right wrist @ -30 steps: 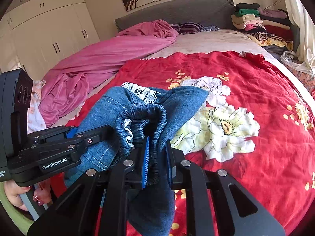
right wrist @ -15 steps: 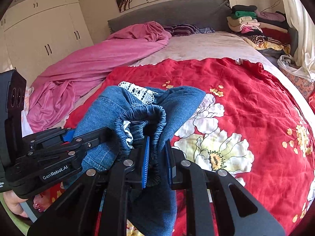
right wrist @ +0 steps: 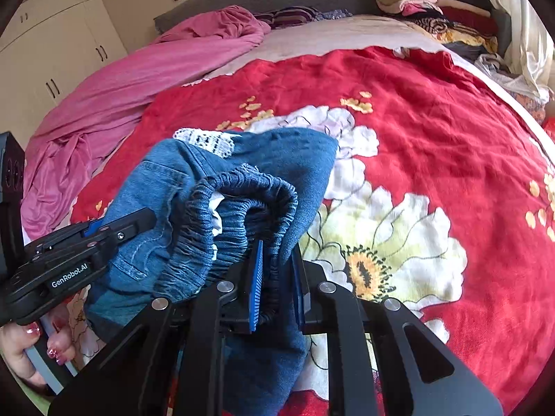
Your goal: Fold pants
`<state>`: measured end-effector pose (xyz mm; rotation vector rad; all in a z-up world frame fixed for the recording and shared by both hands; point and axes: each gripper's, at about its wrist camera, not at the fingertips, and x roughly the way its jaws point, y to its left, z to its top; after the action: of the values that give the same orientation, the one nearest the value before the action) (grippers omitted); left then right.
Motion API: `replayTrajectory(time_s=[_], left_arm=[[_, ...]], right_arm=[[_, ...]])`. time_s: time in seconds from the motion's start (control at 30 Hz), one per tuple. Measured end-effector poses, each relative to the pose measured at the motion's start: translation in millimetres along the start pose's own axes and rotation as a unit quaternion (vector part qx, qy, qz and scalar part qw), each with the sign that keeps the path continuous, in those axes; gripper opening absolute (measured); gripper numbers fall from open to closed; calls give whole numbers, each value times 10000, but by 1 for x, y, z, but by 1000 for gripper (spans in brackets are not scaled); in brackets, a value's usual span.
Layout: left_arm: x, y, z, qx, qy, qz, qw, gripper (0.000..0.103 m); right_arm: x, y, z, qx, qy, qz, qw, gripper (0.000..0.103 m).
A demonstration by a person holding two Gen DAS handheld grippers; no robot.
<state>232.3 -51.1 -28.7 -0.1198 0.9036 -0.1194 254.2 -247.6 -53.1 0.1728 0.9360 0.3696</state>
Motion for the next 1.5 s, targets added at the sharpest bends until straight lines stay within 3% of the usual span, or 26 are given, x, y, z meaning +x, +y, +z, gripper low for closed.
replayTrajectory(time_s=[0.07,0.17,0.47,0.93,1.13,1.2,1.5], left_arm=[[3,7,-6,-37,55,40,10000,29],[4,14,-11,-67,92,73,9999,39],[-12,24,-23,-55,76,143,9999,51],[-55,27,-50,-58,-51,213,9997,61],[-77,22,-75,4,-87,100,9999,64],[-84,19,-85,32,-82,38,10000,67],[-117,10,-120,137,-218,26,9997,85]], right_arm=[[4,-8,-4,179,99,-52,9998,19],[2,-15,-9,357,96,-71,9993,32],[-19,-17,-20,264,25,-390,9989,52],[-69,-7,-56,99,-223,-493,9985,67],[-95,6,-77,-58,-394,-460,9981,80],[-104,10,-84,-115,-471,-520,9975,87],[-134,26,-105,-300,-693,-581,9955,89]])
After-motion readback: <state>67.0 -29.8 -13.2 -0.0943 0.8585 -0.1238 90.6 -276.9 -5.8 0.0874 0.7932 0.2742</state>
